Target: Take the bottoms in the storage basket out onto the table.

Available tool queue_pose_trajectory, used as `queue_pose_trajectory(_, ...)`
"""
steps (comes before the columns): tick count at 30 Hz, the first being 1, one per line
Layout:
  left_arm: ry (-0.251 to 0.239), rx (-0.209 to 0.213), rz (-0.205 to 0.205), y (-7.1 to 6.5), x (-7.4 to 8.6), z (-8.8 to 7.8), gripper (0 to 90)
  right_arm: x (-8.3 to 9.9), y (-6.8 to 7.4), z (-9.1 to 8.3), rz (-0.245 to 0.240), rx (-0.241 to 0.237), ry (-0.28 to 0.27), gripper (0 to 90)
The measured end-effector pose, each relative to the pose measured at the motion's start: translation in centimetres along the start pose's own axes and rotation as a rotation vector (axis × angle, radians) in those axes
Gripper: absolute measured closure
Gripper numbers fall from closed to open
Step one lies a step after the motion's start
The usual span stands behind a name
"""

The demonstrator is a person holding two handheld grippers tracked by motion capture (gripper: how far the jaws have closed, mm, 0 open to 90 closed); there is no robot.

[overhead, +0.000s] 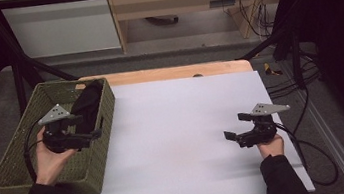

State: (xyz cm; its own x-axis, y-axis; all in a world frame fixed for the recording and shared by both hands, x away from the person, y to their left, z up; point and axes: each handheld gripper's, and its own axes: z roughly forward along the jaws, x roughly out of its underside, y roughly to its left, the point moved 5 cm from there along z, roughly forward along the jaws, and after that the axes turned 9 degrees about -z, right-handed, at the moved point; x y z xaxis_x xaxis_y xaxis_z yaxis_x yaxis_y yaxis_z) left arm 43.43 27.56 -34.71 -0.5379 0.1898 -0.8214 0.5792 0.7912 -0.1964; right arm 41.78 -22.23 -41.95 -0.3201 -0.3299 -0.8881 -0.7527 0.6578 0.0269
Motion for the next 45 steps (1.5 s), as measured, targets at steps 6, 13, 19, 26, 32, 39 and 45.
queue_pose_trajectory(6, 0.006, -0.017, -0.006, 0.6, -0.5, -0.6, 4.8, 0.1, -0.1, -0.1, 0.0, 0.004, 0.002, 4.1)
queue_pose_trajectory(13, 0.002, -0.029, -0.008, 0.9, -1.4, -1.3, 4.9, 0.1, -0.1, 0.0, 0.002, 0.004, 0.005, 4.1)
queue_pose_trajectory(19, 0.005, -0.062, 0.002, 1.3, -2.2, -1.8, 4.9, 0.1, -0.1, 0.0, 0.003, 0.004, 0.003, 4.1)
queue_pose_trajectory(26, 0.016, -0.079, 0.015, 1.3, -3.3, -1.8, 4.8, 0.1, -0.2, -0.1, 0.001, 0.004, 0.001, 4.1)
queue_pose_trajectory(32, 0.014, -0.084, 0.021, 1.4, -4.4, -1.8, 4.8, 0.1, -0.2, -0.1, 0.001, 0.005, 0.002, 4.1)
queue_pose_trajectory(39, 0.016, -0.097, 0.005, 2.2, -5.2, -1.2, 4.8, 0.1, -0.2, -0.1, -0.001, 0.004, 0.002, 4.1)
queue_pose_trajectory(45, 0.028, -0.119, -0.011, 3.3, -5.5, -0.3, 4.9, 0.1, -0.2, -0.1, 0.0, 0.004, 0.001, 4.1)
